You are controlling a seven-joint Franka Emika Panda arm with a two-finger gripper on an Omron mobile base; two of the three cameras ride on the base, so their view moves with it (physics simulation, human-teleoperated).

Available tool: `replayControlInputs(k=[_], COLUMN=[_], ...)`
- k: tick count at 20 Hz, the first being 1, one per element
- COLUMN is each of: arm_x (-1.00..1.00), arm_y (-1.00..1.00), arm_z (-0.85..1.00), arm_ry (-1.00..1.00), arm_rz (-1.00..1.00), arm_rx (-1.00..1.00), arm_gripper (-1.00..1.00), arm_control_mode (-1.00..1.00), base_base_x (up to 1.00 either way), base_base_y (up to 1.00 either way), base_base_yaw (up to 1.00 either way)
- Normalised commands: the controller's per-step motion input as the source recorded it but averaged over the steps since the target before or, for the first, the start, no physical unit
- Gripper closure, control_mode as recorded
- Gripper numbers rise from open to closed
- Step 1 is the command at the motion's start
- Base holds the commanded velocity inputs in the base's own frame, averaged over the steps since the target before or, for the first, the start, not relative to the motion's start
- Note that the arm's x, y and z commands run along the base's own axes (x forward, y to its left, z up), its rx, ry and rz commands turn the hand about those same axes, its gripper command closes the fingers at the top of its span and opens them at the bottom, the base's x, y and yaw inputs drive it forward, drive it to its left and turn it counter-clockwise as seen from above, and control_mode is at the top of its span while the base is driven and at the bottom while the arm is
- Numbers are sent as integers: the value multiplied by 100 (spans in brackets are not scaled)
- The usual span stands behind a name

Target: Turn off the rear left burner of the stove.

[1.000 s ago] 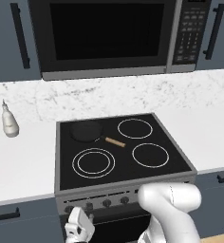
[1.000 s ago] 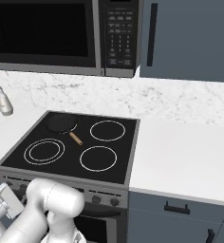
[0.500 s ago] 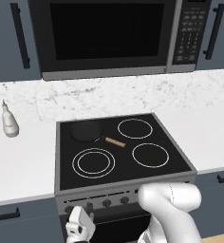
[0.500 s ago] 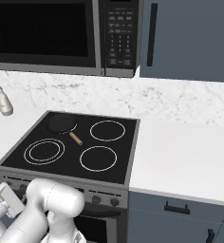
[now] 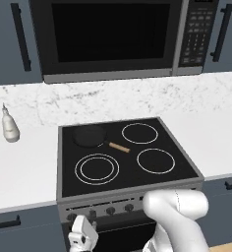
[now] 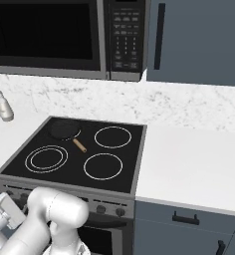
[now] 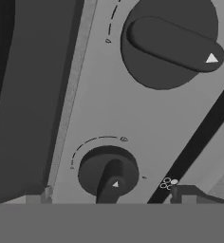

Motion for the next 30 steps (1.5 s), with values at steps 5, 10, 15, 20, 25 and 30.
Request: replayControlInputs(k=[5, 10, 15, 20, 25, 30], arm_x=[2, 16, 12, 6, 0, 1], arm_y=[0, 0, 0, 0, 0, 0], arm_z=[-20, 5, 19, 12, 0, -9], arm_ry=[-10, -3, 4, 4, 0, 0], arm_rz=[17, 13, 2, 0, 0, 2], arm_rx=[9, 14, 2, 0, 0, 0], arm_gripper=[-100, -100, -100, -100, -100, -100], arm_control_mode=[-100, -100, -100, -100, -100, -100], base_base_x=[0, 0, 0, 0, 0, 0], base_base_y=[0, 0, 0, 0, 0, 0], base_base_yaw=[0, 0, 0, 0, 0, 0])
